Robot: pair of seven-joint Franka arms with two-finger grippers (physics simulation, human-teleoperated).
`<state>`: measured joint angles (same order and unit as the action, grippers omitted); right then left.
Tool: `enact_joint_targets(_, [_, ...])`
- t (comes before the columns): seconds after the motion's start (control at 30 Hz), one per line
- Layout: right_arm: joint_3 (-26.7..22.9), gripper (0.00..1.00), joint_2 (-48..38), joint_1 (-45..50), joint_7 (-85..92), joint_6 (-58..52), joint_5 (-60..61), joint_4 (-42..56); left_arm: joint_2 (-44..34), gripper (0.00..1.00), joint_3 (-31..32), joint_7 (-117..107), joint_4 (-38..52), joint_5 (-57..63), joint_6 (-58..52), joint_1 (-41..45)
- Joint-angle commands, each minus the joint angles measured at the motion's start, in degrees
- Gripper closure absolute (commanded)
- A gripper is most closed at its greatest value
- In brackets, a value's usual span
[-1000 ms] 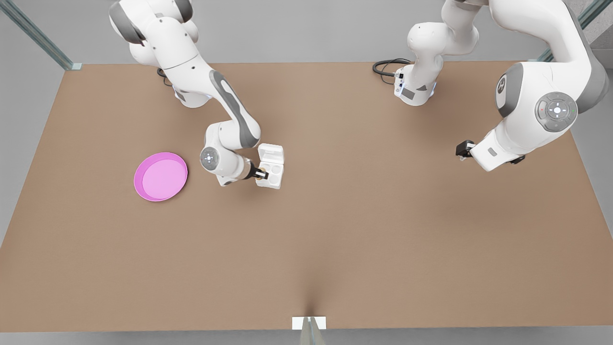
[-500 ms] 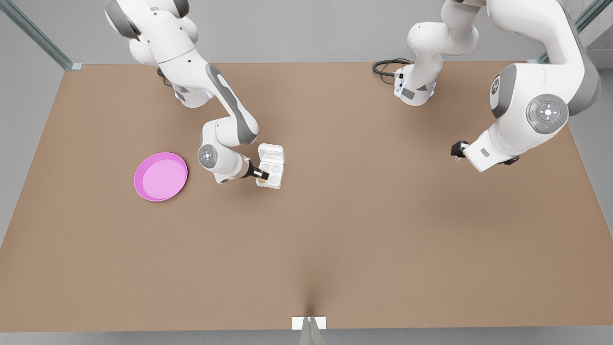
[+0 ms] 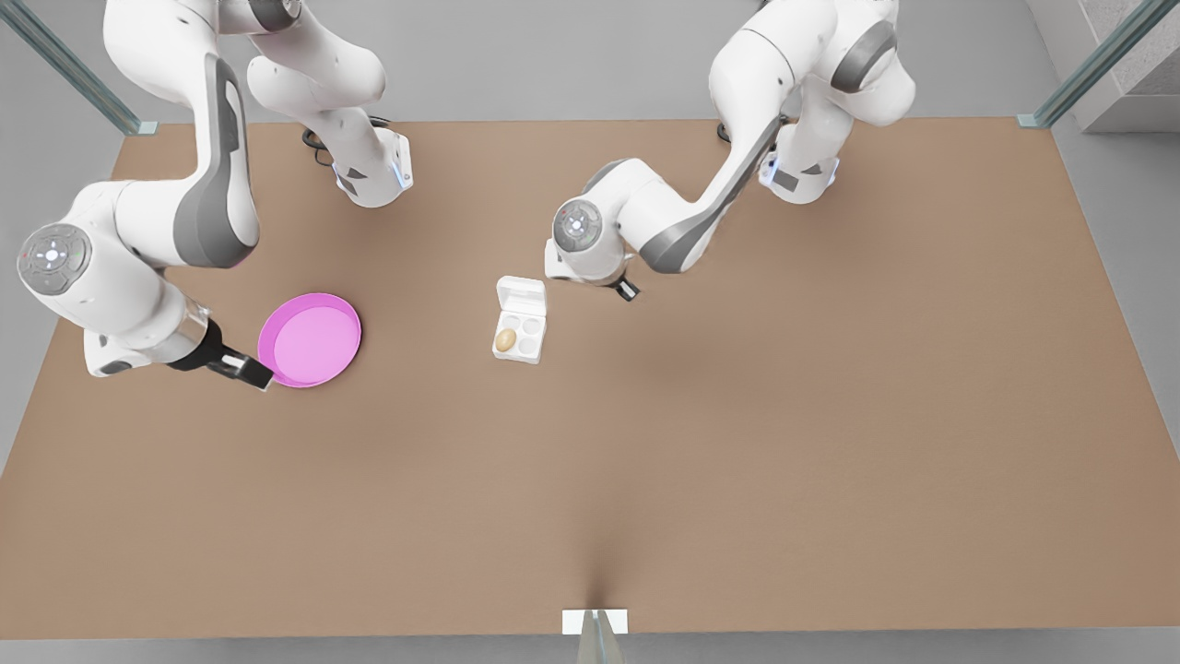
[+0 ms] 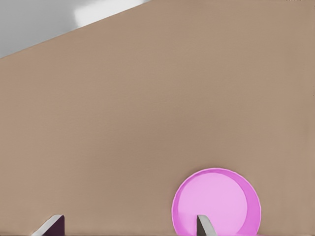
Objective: Pack egg into the box and close the box lid
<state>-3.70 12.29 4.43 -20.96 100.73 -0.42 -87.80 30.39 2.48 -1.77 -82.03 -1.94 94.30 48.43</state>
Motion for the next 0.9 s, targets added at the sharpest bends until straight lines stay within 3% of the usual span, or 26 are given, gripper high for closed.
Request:
enact_joint_targets(0.0, [0.01,0.00,3.70,-0.65,20.78,-6.60,-3.19,4.12,1.51,0.79,-0.02,-23.36,0.03,-1.05,4.93,2.63])
enact_joint_targets(0.17, [0.01,0.00,3.97,-0.73,20.78,-6.60,-3.01,4.48,2.83,0.79,-0.02,-29.33,-3.14,-1.14,4.14,10.36])
enact_joint_targets(0.3, [-0.07,0.00,3.97,-0.82,20.78,-6.60,-3.10,4.48,6.78,0.79,-0.02,-44.19,-2.52,-4.91,15.21,12.12])
enact_joint_targets(0.47, [-0.25,0.00,3.88,-0.82,20.78,-6.60,-3.01,4.66,16.01,0.79,-0.02,-66.96,11.28,-7.55,18.99,12.21])
enact_joint_targets(0.87, [-0.25,0.00,3.88,-0.82,20.70,-7.39,-3.10,4.57,18.30,0.79,-0.28,-69.50,14.61,-7.64,19.08,11.68])
